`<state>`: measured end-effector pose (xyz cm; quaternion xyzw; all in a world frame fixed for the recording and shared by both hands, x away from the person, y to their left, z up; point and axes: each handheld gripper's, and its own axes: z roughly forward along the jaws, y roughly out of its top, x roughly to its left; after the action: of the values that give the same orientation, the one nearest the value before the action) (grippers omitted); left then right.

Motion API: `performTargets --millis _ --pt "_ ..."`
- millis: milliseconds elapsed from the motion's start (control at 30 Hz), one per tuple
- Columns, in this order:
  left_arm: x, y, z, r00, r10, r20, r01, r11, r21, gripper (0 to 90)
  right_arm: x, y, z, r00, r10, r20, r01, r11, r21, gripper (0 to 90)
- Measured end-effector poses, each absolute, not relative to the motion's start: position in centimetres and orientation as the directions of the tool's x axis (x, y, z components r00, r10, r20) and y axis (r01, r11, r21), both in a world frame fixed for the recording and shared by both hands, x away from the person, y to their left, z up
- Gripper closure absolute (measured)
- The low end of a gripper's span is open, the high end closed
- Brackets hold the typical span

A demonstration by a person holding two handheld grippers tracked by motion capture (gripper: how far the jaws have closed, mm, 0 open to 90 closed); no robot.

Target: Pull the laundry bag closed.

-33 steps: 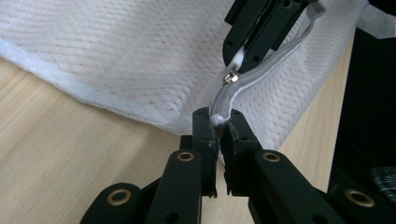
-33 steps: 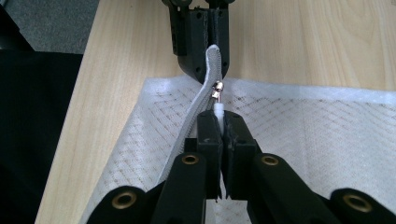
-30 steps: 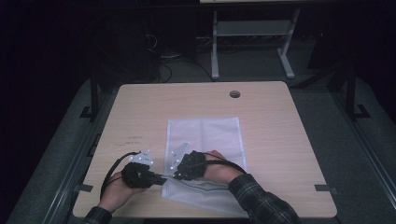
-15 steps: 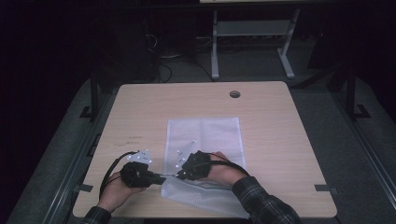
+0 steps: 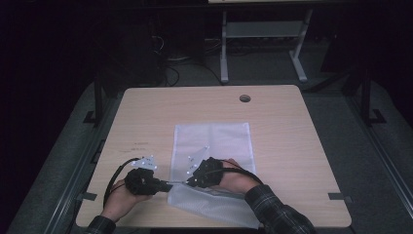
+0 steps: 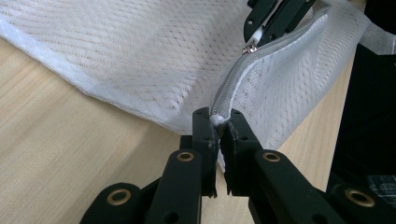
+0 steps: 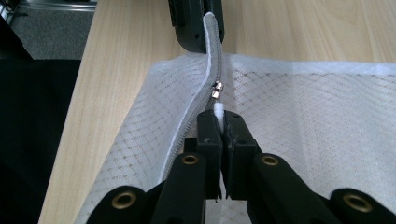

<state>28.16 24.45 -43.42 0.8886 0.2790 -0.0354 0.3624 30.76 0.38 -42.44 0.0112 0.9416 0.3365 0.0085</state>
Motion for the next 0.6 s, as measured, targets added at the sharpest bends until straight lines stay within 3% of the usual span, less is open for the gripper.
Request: performTargets --millis 600 --pt "28.1 24.91 -43.46 0.837 0.48 -0.265 0.528 -0.578 0.622 84.2 30.81 -0.63 -42.55 -0.999 0.038 0.012 0.036 0.766 0.642 86.2"
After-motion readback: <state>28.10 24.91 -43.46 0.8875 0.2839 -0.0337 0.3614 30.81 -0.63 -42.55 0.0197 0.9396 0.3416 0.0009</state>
